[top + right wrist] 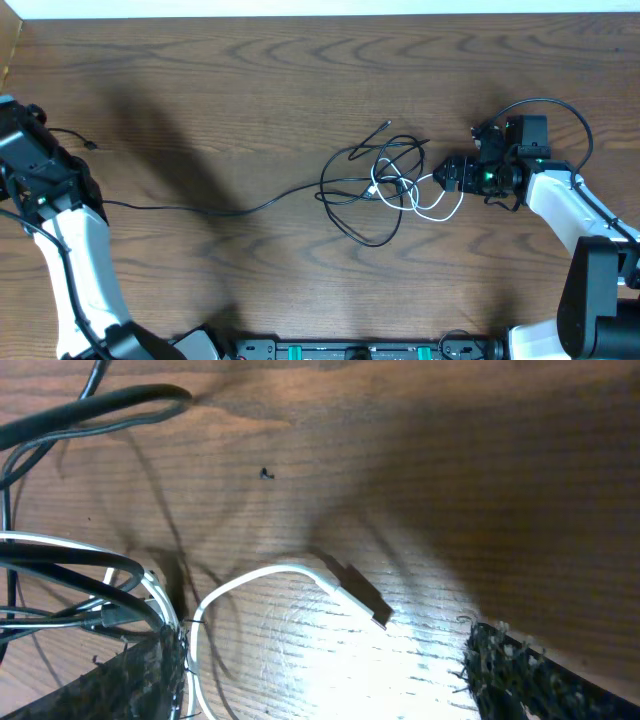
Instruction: Untangle cables
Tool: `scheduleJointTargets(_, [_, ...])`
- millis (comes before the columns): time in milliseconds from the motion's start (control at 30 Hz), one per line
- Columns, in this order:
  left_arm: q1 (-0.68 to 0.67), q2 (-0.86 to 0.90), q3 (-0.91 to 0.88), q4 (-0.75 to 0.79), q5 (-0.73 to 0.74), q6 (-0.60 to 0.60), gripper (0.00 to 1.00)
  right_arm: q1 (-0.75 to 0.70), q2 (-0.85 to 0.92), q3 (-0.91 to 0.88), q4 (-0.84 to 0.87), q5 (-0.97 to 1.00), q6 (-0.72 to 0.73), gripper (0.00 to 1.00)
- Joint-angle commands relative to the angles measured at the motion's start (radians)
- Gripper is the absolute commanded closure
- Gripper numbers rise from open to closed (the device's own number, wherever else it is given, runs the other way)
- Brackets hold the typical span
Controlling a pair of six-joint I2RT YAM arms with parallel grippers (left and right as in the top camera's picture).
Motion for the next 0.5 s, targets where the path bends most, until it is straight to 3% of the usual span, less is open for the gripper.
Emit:
scheduleJointTargets(0, [0.094, 0.001, 0.018, 0.053, -0.005, -0.023, 0.92, -0.003, 0.002, -0.001, -0.008, -0.013, -0.01, 0.13])
scheduleJointTargets(67, [0.14, -0.01, 0.018, 0.058, -0.004, -0.027, 0.92, -0.002, 0.002, -0.001, -0.005, -0.014, -0.011, 0.12])
scheduleJointTargets(233, [0.176, -0.011, 0.018, 0.034, 0.048, -0.195, 0.91, -0.002, 0.002, -0.001, 0.004, -0.039, -0.01, 0.13])
scheduleJointTargets(467, [0.135, -0.01, 0.017, -0.146, 0.715, -0.211, 0.92, -0.002, 0.002, -0.001, 0.004, -0.043, -0.01, 0.13])
